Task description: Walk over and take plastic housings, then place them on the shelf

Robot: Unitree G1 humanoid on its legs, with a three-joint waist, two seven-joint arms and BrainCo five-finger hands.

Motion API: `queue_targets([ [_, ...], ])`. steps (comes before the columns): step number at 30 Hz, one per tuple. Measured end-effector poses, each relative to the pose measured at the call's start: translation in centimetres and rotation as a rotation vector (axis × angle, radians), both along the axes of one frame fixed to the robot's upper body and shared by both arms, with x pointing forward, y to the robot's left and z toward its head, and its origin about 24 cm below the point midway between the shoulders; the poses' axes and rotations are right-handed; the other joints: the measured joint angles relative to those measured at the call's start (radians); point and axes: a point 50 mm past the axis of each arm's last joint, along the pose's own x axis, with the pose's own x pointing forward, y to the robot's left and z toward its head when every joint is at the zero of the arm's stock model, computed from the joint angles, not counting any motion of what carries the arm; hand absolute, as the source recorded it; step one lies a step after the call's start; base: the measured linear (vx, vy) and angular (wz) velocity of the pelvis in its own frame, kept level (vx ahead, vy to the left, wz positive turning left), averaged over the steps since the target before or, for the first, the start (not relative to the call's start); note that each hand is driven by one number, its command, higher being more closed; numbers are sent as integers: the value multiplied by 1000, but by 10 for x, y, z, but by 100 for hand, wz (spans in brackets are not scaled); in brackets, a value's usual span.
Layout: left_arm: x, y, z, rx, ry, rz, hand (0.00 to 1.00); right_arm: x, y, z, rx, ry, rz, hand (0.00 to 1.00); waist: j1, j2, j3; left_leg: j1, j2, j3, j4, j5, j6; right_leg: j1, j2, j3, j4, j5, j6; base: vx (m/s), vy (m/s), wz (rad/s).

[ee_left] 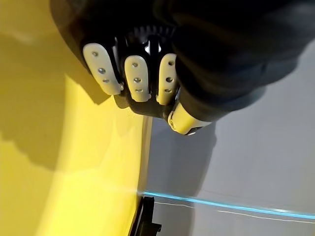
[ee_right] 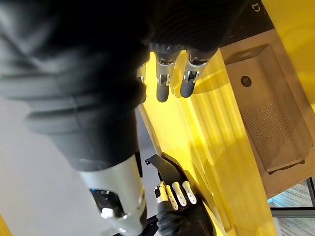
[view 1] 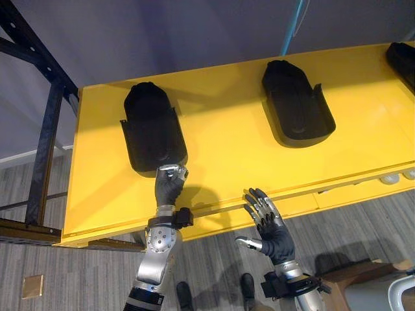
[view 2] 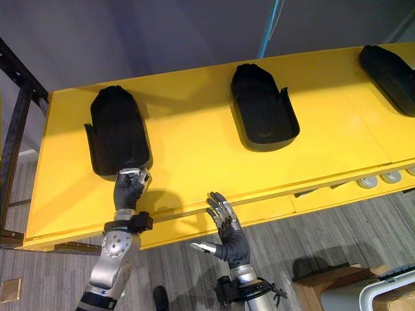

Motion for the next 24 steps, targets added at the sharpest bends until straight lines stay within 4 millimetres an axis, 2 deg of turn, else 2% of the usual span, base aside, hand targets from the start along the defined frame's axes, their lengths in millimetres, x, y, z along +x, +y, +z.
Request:
queue_targets([
  [2,-10,-3,0,-8,-9,-20,0,1,1,1,7,-2,-3,0,0,0,0,5,0,0,0,0,0,5,0,0,-1,0,0,0,0,0],
  [3,-27,-8,-1,-18,-22,-62,0,2,1,2,12,-7,-8,0,1,-1,1,22,0,0,0,-1,-1,24,0,0,-3,-1,1,0,0,0],
  [8,-60,-19,-11,-61,7,-146,0,8,-1,3,-28,-25,-27,0,15,-5,-1,84,7,12,12,-34,-9,87,7,16,-18,-7,9,-8,8,-10],
  [9,-65,-19,-16,-64,29,-147,0,11,-3,2,-52,-30,-35,0,28,-12,-3,86,10,25,60,-66,-12,97,7,40,-17,-9,13,-10,20,-51],
  [10,-68,-19,-21,-65,48,-141,0,14,-4,4,-71,-45,-42,0,42,-15,-1,68,16,4,174,-131,-13,114,8,67,-15,-8,12,-13,27,-81],
  [11,-70,-20,-22,-72,54,-137,0,16,-7,7,-96,-61,-39,0,54,-15,-1,30,23,-134,317,-208,-17,121,19,106,-4,-5,8,-9,29,-91],
  [12,-71,-20,-23,-68,55,-132,0,18,-10,8,-109,-70,-45,0,67,-14,-2,19,23,-219,381,-248,-28,120,31,134,9,-6,9,-10,78,-138],
  [13,-72,-22,-23,-58,50,-126,0,20,-17,10,-133,-79,-64,0,81,-5,-7,15,21,-389,489,-328,-67,112,63,185,44,-14,20,-29,161,-158],
  [14,-72,-26,-21,-45,42,-137,0,20,-27,9,-147,-73,-108,0,78,-1,-15,25,13,-508,558,-394,-99,91,93,234,99,-33,37,-47,210,-150],
  [15,-72,-29,-21,-37,37,-147,0,19,-33,8,-150,-66,-137,0,72,-3,-22,32,4,-545,580,-423,-100,75,101,256,131,-44,42,-108,371,-114],
  [16,-72,-33,-20,-27,33,-164,0,15,-47,7,-156,-54,-202,0,54,-6,-30,44,-17,-578,607,-471,-81,47,106,299,178,-56,58,-140,431,-101],
  [17,-70,-39,-21,-20,34,-183,0,9,-59,5,-156,-36,-269,0,51,-14,-33,67,-42,-564,615,-506,-51,31,103,349,204,-59,72,-149,449,-108],
  [18,-69,-40,-22,-21,38,-184,0,6,-64,4,-151,-25,-298,0,56,-19,-33,84,-50,-540,614,-519,-30,30,100,383,209,-53,85,-117,309,-145],
  [19,-67,-38,-24,-19,49,-175,0,-1,-69,0,-155,1,-354,0,65,-35,-38,115,-67,-462,620,-538,5,31,92,452,202,-33,115,-194,384,-175],
  [20,-68,-37,-26,-19,57,-167,0,-8,-73,-3,-160,28,-401,0,62,-45,-48,123,-76,-382,647,-554,35,29,87,467,172,24,118,-221,375,-187],
  [21,-68,-36,-26,-20,58,-161,0,-10,-74,-4,-164,33,-420,0,64,-49,-53,124,-76,-337,658,-558,51,18,88,449,149,72,118,-303,432,-223],
  [22,-67,-32,-27,-21,61,-140,0,-10,-73,-5,-166,41,-442,0,80,-61,-64,124,-60,-231,642,-542,91,15,74,346,27,227,98,-305,257,-241],
  [23,-64,-28,-28,-22,65,-120,0,-11,-75,-6,-167,49,-477,0,87,-84,-71,130,-64,-129,604,-512,112,13,44,145,-34,289,79,-303,223,-236],
  [24,-64,-27,-30,-25,70,-114,0,-12,-78,-6,-185,51,-502,0,84,-89,-71,137,-58,-93,589,-498,121,16,35,44,-3,250,54,-288,157,-197],
])
